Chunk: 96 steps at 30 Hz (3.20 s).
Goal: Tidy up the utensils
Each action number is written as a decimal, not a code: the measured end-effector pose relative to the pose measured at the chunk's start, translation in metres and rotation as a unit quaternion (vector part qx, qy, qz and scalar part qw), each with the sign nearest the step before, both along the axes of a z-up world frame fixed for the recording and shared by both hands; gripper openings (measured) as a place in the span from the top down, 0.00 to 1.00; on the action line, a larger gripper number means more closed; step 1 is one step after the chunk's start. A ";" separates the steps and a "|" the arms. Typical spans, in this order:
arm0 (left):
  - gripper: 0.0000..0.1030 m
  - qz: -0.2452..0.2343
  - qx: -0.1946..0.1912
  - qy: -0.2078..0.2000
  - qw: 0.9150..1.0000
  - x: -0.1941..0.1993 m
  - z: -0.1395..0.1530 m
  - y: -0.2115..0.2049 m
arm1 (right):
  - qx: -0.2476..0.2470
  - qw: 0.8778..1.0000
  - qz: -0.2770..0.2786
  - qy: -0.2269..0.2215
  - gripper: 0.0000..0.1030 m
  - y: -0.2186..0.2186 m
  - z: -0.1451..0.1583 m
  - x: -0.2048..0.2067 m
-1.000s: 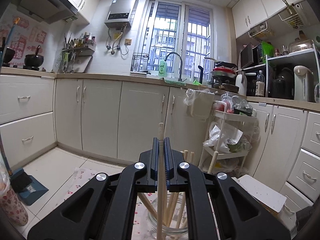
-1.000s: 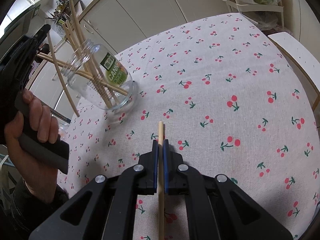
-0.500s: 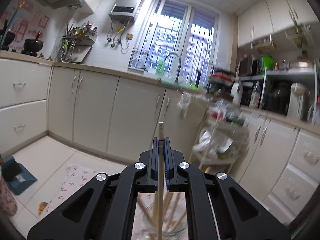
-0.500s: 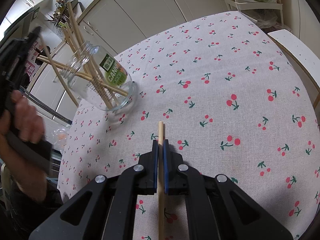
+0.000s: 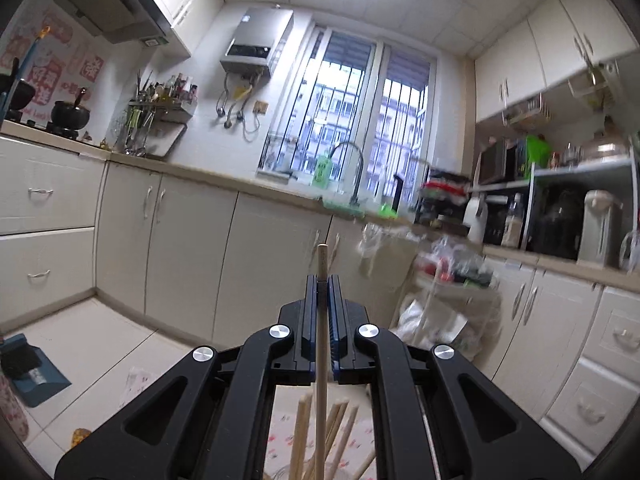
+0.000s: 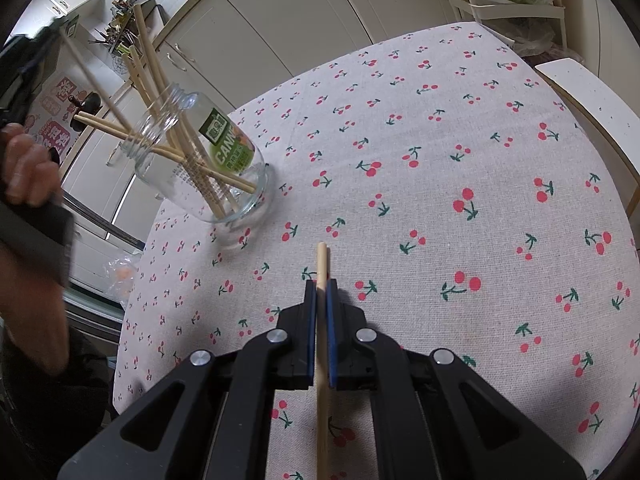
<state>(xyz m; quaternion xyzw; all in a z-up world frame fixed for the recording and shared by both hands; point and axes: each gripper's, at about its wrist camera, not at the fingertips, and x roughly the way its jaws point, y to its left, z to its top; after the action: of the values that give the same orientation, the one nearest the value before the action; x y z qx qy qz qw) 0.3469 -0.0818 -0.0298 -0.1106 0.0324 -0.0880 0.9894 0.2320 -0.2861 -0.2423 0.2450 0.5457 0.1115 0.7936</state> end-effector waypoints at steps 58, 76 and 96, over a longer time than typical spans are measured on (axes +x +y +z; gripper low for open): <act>0.41 0.005 -0.093 0.195 0.976 -0.060 -0.141 0.120 | -0.041 0.894 -0.136 -0.424 0.94 0.075 0.115 0.123; 0.35 0.006 -0.066 0.210 0.975 -0.059 -0.136 0.108 | -0.076 0.911 -0.069 -0.400 0.94 0.075 0.108 0.064; 0.27 -0.008 -0.023 0.216 0.976 -0.088 -0.095 0.097 | -0.075 0.926 -0.043 -0.367 0.65 0.056 0.136 0.019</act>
<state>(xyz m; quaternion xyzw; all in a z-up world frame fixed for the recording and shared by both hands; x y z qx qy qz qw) 0.2585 0.0147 -0.1247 -0.1492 0.2443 -0.0710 0.9555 0.2511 -0.2303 -0.1059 0.1501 0.2121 0.1177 0.9585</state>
